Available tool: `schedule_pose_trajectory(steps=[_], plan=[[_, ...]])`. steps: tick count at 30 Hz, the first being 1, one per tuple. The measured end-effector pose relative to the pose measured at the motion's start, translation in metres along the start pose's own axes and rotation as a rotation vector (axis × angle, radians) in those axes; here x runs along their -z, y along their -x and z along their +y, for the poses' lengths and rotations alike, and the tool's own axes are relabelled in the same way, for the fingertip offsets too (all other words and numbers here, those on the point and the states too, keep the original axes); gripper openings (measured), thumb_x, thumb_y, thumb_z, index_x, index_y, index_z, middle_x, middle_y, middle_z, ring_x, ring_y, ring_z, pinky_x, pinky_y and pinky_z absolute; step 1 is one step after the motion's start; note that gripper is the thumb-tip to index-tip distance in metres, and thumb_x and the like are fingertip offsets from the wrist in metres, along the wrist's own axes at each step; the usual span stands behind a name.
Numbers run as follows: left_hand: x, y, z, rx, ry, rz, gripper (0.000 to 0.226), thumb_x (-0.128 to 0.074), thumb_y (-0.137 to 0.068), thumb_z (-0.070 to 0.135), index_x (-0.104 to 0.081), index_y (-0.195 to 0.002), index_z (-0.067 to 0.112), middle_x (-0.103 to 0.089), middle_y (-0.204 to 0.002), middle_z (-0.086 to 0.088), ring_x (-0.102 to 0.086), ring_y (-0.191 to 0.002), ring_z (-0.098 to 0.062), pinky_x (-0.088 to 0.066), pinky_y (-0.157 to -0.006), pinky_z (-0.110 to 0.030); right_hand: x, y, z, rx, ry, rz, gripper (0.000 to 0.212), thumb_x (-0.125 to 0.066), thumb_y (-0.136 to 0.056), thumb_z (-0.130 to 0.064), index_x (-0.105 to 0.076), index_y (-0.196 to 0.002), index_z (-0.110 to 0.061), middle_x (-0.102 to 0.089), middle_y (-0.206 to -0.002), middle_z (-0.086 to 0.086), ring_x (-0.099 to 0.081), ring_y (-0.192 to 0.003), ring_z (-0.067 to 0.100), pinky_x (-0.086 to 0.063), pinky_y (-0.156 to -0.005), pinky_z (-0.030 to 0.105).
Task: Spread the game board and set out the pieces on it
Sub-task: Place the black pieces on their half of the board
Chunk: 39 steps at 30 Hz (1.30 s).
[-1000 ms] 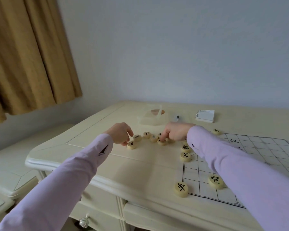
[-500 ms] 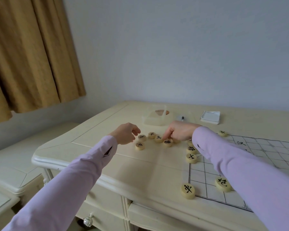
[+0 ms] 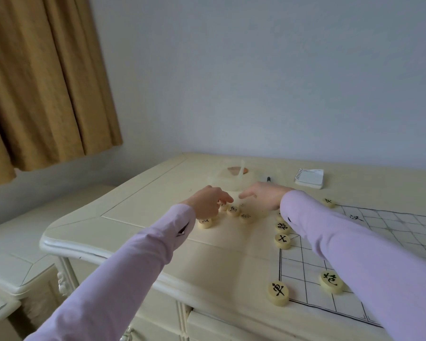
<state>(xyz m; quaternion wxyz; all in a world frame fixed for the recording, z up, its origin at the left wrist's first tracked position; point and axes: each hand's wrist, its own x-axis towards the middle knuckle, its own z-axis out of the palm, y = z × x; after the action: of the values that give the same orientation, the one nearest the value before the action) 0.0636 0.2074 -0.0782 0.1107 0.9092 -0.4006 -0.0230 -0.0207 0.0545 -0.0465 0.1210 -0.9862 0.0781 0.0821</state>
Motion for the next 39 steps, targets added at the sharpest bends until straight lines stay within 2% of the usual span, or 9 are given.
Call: schedule_pose_trajectory(steps=[3, 6, 10, 14, 18, 26, 32, 36, 39], plan=[[-0.003, -0.004, 0.006, -0.035, -0.103, -0.030, 0.058, -0.034, -0.091, -0.004, -0.048, -0.136, 0.030, -0.048, -0.123, -0.003, -0.036, -0.117, -0.022, -0.034, -0.092, -0.028, 0.000, -0.002, 0.000, 0.015, 0.010, 0.027, 0.065, -0.029, -0.092, 0.004, -0.031, -0.147, -0.031, -0.025, -0.155, -0.003, -0.029, -0.140, 0.020, -0.030, -0.111, 0.032], [-0.001, -0.005, 0.005, -0.051, -0.140, -0.035, 0.056, -0.034, -0.092, -0.002, -0.055, -0.129, 0.033, -0.049, -0.117, -0.006, -0.037, -0.113, -0.023, -0.034, -0.087, -0.028, 0.001, -0.003, -0.001, 0.004, 0.052, 0.015, 0.060, -0.029, -0.094, 0.003, -0.032, -0.147, -0.024, -0.027, -0.155, -0.001, -0.030, -0.140, 0.022, -0.030, -0.111, 0.032], [0.003, -0.006, 0.005, -0.059, -0.106, 0.010, 0.057, -0.034, -0.090, -0.005, -0.061, -0.123, 0.033, -0.051, -0.112, -0.005, -0.039, -0.109, -0.023, -0.034, -0.086, -0.026, 0.001, -0.007, 0.002, -0.015, 0.063, -0.007, 0.052, -0.030, -0.095, 0.001, -0.043, -0.142, -0.020, -0.036, -0.151, 0.000, -0.036, -0.137, 0.023, -0.031, -0.111, 0.032], [0.000, -0.005, 0.005, -0.064, -0.076, -0.012, 0.057, -0.033, -0.091, -0.005, -0.061, -0.123, 0.033, -0.050, -0.109, -0.005, -0.038, -0.109, -0.022, -0.031, -0.082, -0.025, 0.001, -0.010, 0.008, -0.022, 0.039, -0.006, 0.052, -0.032, -0.094, 0.001, -0.046, -0.139, -0.019, -0.039, -0.149, 0.001, -0.037, -0.137, 0.022, -0.031, -0.111, 0.031], [0.002, -0.005, 0.004, -0.058, -0.027, 0.007, 0.055, -0.032, -0.092, -0.004, -0.064, -0.118, 0.032, -0.045, -0.099, 0.001, -0.039, -0.108, -0.021, -0.032, -0.085, -0.023, 0.001, -0.010, 0.014, -0.034, 0.006, 0.002, 0.051, -0.033, -0.093, 0.000, -0.049, -0.137, -0.020, -0.043, -0.146, 0.001, -0.039, -0.135, 0.021, -0.033, -0.111, 0.032], [-0.005, -0.006, 0.013, -0.079, 0.075, 0.043, 0.044, -0.038, -0.094, 0.002, -0.061, -0.122, 0.028, -0.047, -0.096, 0.002, -0.040, -0.110, -0.019, -0.032, -0.087, -0.023, 0.001, -0.007, 0.034, -0.061, -0.054, 0.036, 0.047, -0.036, -0.092, 0.001, -0.057, -0.130, -0.018, -0.053, -0.138, 0.002, -0.047, -0.128, 0.022, -0.038, -0.107, 0.032], [-0.009, -0.014, 0.019, -0.060, 0.071, 0.075, 0.043, -0.036, -0.094, 0.002, -0.059, -0.124, 0.024, -0.055, -0.113, -0.005, -0.042, -0.114, -0.022, -0.035, -0.093, -0.027, 0.000, 0.001, 0.040, -0.094, -0.105, 0.169, 0.036, -0.062, -0.087, -0.009, -0.063, -0.122, -0.013, -0.060, -0.124, 0.005, -0.056, -0.114, 0.022, -0.043, -0.091, 0.026], [-0.005, -0.014, 0.016, 0.009, 0.038, 0.115, 0.041, -0.034, -0.097, 0.005, -0.057, -0.126, 0.022, -0.053, -0.121, -0.007, -0.040, -0.120, -0.023, -0.032, -0.092, -0.026, -0.002, -0.004, 0.039, -0.111, -0.148, 0.187, 0.040, -0.071, -0.081, -0.010, -0.063, -0.121, -0.013, -0.060, -0.122, 0.008, -0.058, -0.111, 0.024, -0.045, -0.095, 0.030], [-0.002, -0.010, 0.010, 0.048, 0.031, 0.117, 0.038, -0.039, -0.095, 0.006, -0.058, -0.126, 0.021, -0.055, -0.117, -0.006, -0.041, -0.116, -0.024, -0.034, -0.089, -0.027, -0.006, -0.008, 0.033, -0.114, -0.150, 0.186, 0.042, -0.073, -0.078, -0.010, -0.064, -0.119, -0.013, -0.060, -0.120, 0.009, -0.058, -0.109, 0.024, -0.047, -0.093, 0.029]])
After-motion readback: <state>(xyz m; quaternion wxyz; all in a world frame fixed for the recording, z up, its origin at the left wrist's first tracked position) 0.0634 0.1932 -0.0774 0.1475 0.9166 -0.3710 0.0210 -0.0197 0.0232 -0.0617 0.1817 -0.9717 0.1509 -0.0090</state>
